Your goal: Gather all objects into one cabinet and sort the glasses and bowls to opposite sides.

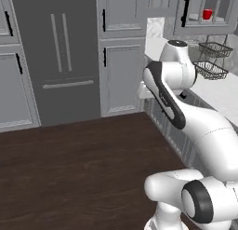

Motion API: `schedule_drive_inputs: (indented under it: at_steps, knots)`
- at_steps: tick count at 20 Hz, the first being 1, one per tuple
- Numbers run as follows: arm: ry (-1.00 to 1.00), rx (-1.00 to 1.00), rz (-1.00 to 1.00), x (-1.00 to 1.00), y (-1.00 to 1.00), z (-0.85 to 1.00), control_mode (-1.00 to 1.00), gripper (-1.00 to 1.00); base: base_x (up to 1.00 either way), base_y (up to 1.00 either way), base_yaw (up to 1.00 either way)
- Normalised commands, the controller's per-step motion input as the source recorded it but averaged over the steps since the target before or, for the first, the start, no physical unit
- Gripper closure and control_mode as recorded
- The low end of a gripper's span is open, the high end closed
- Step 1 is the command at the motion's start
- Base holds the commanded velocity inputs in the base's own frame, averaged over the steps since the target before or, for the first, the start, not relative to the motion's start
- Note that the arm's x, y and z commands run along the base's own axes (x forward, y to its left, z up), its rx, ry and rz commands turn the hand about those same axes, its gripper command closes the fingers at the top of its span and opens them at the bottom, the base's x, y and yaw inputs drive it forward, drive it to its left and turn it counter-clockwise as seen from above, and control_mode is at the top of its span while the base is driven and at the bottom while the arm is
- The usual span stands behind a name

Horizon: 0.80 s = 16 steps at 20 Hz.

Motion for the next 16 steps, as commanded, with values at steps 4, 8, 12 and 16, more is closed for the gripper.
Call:
schedule_drive_inputs:
  at_steps: [4,8,12,16]
  knots:
    - [0.0,0.0,0.0,0.0,0.0,0.0,1.0,-1.0,1.0,0.14,-0.07]
    - [0.0,0.0,0.0,0.0,0.0,0.0,1.0,-1.0,1.0,0.22,-0.06]
    - [0.0,0.0,0.0,0.0,0.0,0.0,1.0,-1.0,1.0,0.27,-0.08]
    - [0.0,0.0,0.0,0.0,0.0,0.0,1.0,-1.0,1.0,0.21,-0.1]
